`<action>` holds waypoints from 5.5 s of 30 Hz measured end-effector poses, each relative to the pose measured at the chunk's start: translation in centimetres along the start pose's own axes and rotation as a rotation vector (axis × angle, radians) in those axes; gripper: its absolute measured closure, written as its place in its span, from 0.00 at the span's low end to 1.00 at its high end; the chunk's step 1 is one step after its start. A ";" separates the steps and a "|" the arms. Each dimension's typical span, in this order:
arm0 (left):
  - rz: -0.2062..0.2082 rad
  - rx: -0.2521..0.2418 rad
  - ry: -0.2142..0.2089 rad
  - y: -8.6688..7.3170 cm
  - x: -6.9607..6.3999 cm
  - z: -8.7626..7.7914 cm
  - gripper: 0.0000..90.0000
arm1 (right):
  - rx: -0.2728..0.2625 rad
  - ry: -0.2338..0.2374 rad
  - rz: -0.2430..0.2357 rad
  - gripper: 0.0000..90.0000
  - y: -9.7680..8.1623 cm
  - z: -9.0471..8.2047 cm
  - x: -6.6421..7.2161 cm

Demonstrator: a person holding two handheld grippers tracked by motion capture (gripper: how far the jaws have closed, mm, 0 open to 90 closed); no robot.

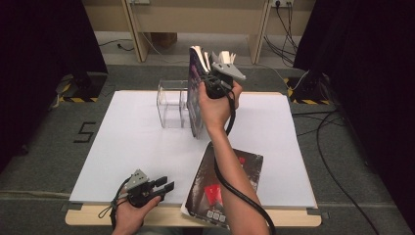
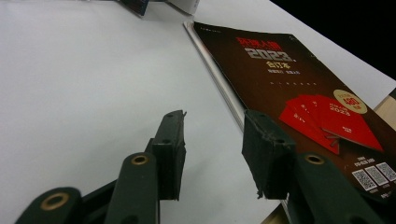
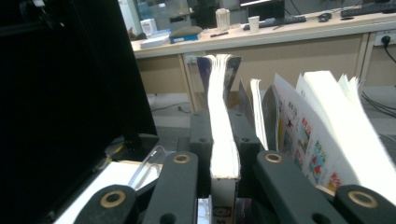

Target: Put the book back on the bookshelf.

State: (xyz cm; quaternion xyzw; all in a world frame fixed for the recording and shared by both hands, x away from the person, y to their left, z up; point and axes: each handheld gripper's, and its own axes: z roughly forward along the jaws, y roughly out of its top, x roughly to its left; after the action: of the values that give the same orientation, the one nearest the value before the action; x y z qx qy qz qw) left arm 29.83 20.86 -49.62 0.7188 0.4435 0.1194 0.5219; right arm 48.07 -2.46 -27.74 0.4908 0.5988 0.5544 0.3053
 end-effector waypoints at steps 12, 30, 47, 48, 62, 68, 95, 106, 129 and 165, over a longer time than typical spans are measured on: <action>0.001 0.003 -0.001 0.0 0.1 0.0 0.64 | 0.042 -0.016 -0.031 0.92 -2.5 1.6 0.5; 0.005 0.013 -0.007 -0.2 -0.2 0.2 0.64 | 0.243 0.041 0.063 0.82 -1.4 0.2 -0.8; 0.007 0.014 -0.009 -0.2 -0.2 0.2 0.64 | 0.343 -0.014 0.068 0.92 -0.5 1.1 -0.8; 0.007 0.014 -0.008 -0.2 -0.2 0.2 0.64 | 0.331 -0.011 0.069 0.93 -0.5 1.1 -0.9; 0.007 0.010 -0.013 -0.2 -0.1 0.2 0.64 | 0.157 -0.047 0.020 0.93 0.6 2.2 0.1; 0.001 0.009 -0.016 -0.2 0.0 0.2 0.64 | 0.150 -0.091 -0.015 0.93 -1.0 3.7 0.8; 0.013 0.019 -0.024 -0.3 -0.3 0.4 0.64 | 0.222 -0.005 0.137 0.72 -0.9 1.4 -0.7; 0.015 0.021 -0.028 -0.4 -0.5 0.5 0.64 | 0.245 0.016 0.146 0.76 -0.9 -1.4 -2.3; 0.017 0.016 -0.029 -0.4 -0.5 0.4 0.64 | 0.325 0.007 0.122 0.86 -3.1 -0.9 -1.9; 0.022 0.016 -0.035 -0.3 -0.6 0.3 0.64 | 0.422 -0.085 0.120 0.92 -0.4 3.2 -1.0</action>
State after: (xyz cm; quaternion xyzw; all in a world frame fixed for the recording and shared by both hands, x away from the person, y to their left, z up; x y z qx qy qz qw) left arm 29.56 20.23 -49.86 0.7300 0.4272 0.1089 0.5223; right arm 51.19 -2.24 -28.93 0.6015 0.6579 0.4129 0.1870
